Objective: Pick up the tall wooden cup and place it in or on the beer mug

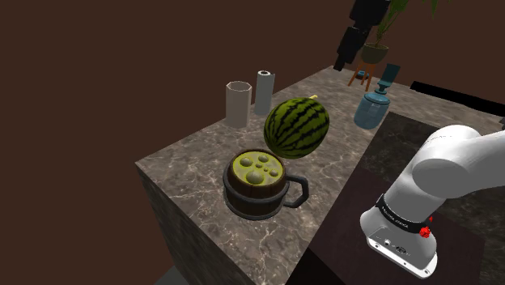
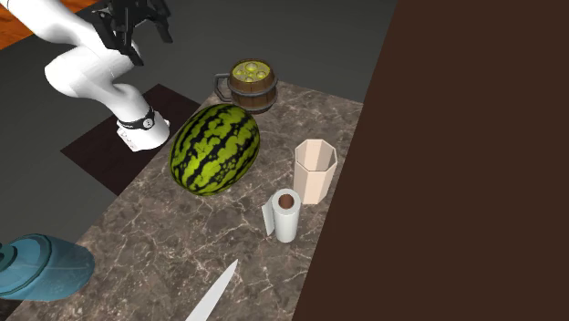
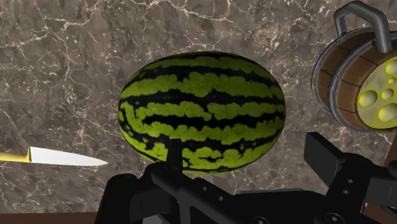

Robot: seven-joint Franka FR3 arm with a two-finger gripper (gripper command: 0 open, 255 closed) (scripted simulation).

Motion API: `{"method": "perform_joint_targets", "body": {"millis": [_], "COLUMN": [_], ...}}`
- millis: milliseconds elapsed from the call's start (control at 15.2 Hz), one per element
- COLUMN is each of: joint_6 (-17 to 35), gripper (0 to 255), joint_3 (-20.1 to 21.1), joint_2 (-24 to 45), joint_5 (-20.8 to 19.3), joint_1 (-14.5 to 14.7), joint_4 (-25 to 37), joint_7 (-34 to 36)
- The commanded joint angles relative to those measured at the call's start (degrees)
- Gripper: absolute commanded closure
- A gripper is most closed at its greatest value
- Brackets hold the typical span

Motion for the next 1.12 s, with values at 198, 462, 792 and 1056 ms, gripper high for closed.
{"method": "perform_joint_targets", "body": {"millis": [198, 462, 792, 1056], "joint_6": [4.62, 10.17, 15.9, 19.36], "gripper": [0, 0, 0, 0], "joint_3": [1.23, 2.81, 4.64, 5.94], "joint_2": [5.64, 13.65, 24.2, 32.9], "joint_5": [0.61, 1.08, 1.0, 0.34], "joint_1": [0.17, 0.29, 0.33, 0.35], "joint_4": [0.92, 3.25, 7.89, 12.96], "joint_7": [1.31, 3.05, 5.33, 7.29]}}
